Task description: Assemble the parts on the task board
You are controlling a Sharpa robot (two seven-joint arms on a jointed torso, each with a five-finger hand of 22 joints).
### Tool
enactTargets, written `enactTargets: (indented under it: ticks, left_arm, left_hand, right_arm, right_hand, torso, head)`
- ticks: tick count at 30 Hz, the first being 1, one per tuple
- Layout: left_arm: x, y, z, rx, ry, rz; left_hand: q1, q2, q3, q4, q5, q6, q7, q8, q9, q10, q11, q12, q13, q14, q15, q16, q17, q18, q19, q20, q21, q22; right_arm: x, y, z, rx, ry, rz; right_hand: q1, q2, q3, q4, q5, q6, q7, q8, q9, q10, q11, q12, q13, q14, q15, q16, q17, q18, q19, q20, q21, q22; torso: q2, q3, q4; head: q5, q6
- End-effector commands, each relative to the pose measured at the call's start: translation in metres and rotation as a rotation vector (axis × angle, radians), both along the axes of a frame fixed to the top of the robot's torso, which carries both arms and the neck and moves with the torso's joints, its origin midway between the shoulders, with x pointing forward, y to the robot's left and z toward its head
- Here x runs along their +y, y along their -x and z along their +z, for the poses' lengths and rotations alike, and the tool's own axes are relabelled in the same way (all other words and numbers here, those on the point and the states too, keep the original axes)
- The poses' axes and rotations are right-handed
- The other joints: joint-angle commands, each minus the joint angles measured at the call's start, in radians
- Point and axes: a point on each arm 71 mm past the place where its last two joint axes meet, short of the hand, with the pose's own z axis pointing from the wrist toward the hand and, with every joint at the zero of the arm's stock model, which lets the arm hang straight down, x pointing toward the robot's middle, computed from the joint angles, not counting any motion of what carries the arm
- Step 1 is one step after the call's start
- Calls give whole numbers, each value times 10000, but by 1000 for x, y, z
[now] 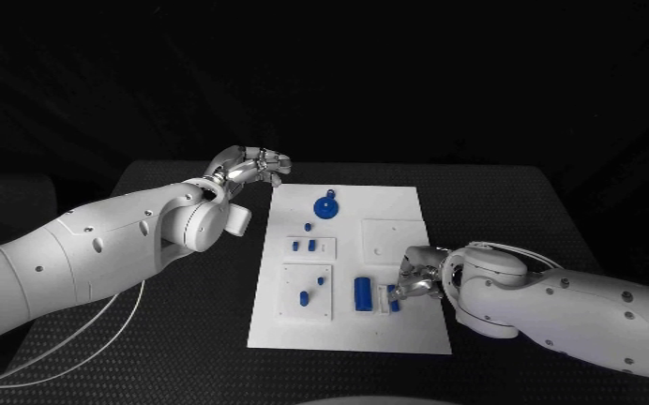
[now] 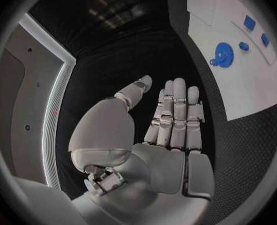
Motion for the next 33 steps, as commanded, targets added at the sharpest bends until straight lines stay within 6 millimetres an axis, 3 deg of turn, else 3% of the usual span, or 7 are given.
enactTargets:
  ticks: [1,4,23,27,33]
  left_arm:
    - [-2,1,1,0,107,-147]
    - [-2,1,1,2,107,-150]
    - [-1,1,1,25,90,-125]
    - [0,1,1,33,86,-121]
    - [-1,1,1,41,92,-138]
  left_hand:
    - [-87,18,20,63,61,-65,-15,58,0,-66,-13,6,13,37,7,-59,16,127,52,4,-63,17]
    - [-88,20,20,66,61,-65,-15,59,0,-67,-13,6,13,37,7,-60,17,127,52,4,-64,18]
    - [-85,26,24,69,64,-65,-16,59,0,-69,-13,6,14,35,7,-64,20,128,51,4,-68,21]
    - [-81,26,26,68,65,-65,-18,60,0,-69,-14,6,14,35,7,-65,22,128,50,3,-70,23]
    - [-81,22,26,68,64,-65,-19,60,0,-70,-13,6,14,33,7,-68,25,128,49,4,-73,26]
  right_arm:
    - [0,2,-7,3,373,214]
    - [2,3,-9,-4,466,287]
    - [-5,3,-8,-627,1738,1029]
    - [-3,2,-4,-1493,2736,1887]
    - [3,4,-2,-2028,3400,2587]
  right_hand:
    - [46,163,45,-134,-63,54,13,-70,-37,57,-7,10,22,-22,-67,23,3,296,-68,-23,60,153]
    - [86,253,99,-247,-64,115,-4,-56,-32,105,-22,42,58,-20,-70,20,1,296,-73,-14,62,152]
    - [144,233,193,-485,-64,190,-27,-56,-36,140,-44,32,67,-17,-74,13,-7,296,-84,12,65,150]
    - [239,-101,305,-613,-64,161,-4,-106,-58,53,-21,-116,-42,-16,-58,-11,-25,296,-99,38,53,139]
    - [224,-744,491,-199,-64,117,40,-174,-77,-84,25,-361,-222,-9,-2,-86,-79,296,-101,99,8,105]
  torso:
    - [7,4,-1]
    - [9,1,-8]
    - [-2,10,-18]
    - [2,11,-16]
    - [2,12,-19]
  head:
    - [8,-17]
    - [20,-35]
    - [58,-29]
    - [45,-32]
    - [46,-32]
